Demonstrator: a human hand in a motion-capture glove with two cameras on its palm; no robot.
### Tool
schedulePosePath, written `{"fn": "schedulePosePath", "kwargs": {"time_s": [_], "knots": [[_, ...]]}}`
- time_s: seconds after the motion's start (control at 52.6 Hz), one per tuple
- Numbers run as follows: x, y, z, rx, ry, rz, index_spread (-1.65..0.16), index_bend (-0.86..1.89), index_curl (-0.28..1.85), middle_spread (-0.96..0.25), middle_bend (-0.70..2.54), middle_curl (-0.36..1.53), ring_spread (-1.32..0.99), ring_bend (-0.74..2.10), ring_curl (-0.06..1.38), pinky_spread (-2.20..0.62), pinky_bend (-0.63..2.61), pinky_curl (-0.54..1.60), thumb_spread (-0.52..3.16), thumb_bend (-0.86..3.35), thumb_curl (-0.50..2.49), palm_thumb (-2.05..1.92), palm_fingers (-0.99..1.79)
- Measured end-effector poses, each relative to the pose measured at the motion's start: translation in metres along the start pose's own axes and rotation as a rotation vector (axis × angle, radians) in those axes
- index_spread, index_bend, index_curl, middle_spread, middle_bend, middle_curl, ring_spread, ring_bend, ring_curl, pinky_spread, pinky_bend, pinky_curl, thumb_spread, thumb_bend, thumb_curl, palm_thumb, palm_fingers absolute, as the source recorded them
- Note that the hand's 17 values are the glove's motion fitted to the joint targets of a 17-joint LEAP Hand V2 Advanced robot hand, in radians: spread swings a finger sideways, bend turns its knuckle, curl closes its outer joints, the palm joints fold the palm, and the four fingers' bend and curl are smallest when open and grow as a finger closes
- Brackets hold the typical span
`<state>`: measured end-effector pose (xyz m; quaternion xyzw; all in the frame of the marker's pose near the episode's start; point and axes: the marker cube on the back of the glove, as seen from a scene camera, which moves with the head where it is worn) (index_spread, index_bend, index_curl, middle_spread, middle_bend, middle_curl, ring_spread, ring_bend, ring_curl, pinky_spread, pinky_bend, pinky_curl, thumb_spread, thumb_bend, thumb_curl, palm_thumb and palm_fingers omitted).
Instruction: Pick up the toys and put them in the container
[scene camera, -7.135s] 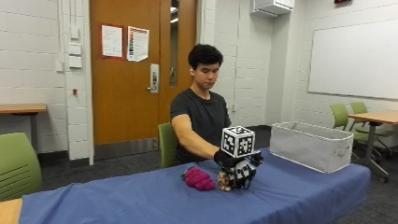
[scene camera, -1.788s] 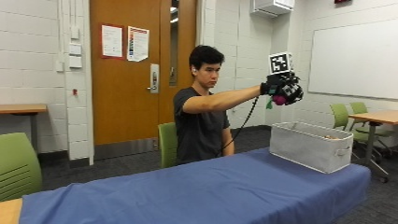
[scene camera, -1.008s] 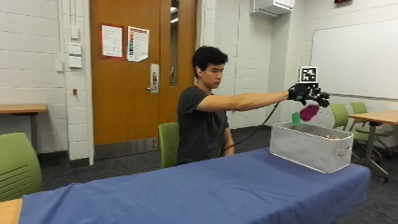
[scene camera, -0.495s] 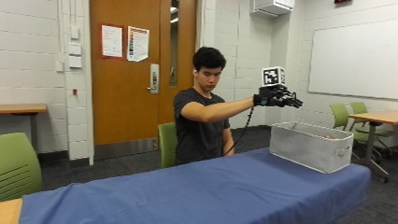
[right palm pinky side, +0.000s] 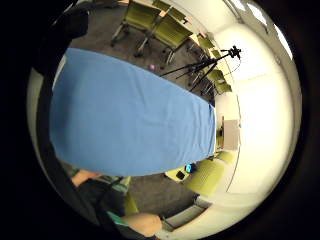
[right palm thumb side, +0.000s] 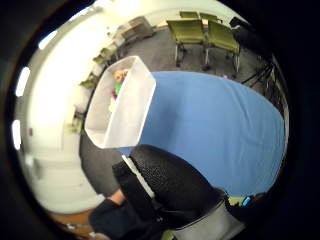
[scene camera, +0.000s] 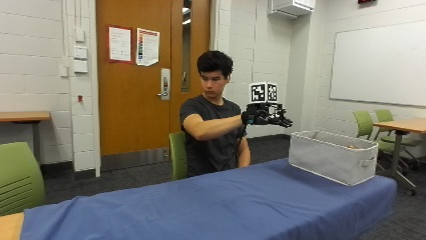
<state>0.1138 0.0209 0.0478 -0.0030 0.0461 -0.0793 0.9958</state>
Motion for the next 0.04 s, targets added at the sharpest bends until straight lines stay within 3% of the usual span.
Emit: {"fn": "schedulePosePath", "kwargs": {"time_s": [0.038], "knots": [[0.0042, 0.0009, 0.0045, -0.010, 0.008, 0.075, -0.20, 0.32, 0.52, -0.08, 0.41, 0.45, -0.28, 0.67, 0.27, -0.19, 0.75, 0.30, 1.02, -0.11, 0.19, -0.16, 0.01]]}}
